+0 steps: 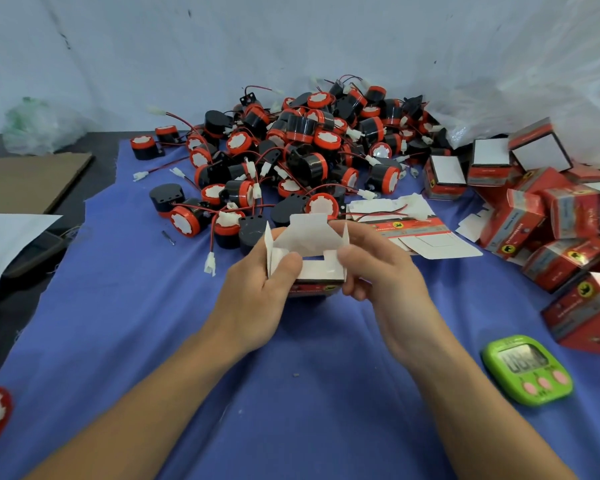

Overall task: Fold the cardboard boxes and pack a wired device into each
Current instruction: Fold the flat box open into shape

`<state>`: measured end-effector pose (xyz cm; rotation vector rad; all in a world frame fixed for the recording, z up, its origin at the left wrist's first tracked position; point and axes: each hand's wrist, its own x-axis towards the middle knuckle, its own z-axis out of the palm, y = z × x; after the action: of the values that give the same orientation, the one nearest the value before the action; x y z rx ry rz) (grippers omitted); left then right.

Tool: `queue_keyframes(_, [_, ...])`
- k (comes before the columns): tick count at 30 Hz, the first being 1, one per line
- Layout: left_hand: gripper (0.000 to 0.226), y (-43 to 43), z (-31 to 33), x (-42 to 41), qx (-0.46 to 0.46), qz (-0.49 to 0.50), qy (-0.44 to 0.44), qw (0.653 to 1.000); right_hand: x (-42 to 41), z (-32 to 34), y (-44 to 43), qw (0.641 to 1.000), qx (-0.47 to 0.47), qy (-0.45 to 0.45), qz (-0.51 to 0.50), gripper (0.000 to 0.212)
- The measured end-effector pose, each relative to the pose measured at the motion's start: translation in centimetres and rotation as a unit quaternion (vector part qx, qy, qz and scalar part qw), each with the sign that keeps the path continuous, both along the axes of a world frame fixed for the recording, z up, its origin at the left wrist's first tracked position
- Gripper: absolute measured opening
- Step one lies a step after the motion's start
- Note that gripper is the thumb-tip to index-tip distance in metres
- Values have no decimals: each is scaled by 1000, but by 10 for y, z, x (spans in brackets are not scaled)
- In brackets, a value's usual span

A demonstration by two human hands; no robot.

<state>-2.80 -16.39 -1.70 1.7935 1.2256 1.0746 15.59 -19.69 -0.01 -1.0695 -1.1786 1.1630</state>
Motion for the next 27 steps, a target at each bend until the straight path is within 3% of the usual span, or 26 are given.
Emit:
queue_keyframes(2, [32, 0, 1, 2, -11, 10, -7, 1000, 5, 1, 1, 997, -33, 54, 34, 34])
queue_keyframes(4, [39, -1, 1, 4, -20, 1, -13, 1000, 5, -1, 3, 997, -52, 61, 3, 33])
queue_keyframes(8, [41, -5, -4, 9, -12, -10, -29, 999, -7, -5, 3, 996, -23, -79, -31, 27])
queue_keyframes(11, [38, -4, -6, 7, -27, -33, -55, 998, -7, -7, 4, 992, -11, -118, -36, 23])
queue_keyframes(15, [49, -2, -7, 3, -91, -156, -174, 968, -8, -6, 6, 994, -20, -77, -76, 19])
queue_keyframes(19, [67, 1, -3, 5, -189, -133, -291, 928, -10, -10, 7, 987, -25, -90, -133, 18])
queue_keyframes(23, [86, 9, 1, -1, -228, -162, -323, 904, -8, -8, 7, 990, -28, -46, -132, 21])
queue_keyframes(27, [62, 8, 0, 1, -230, -175, -332, 898, -5, -4, 3, 997, -38, 12, -71, 23])
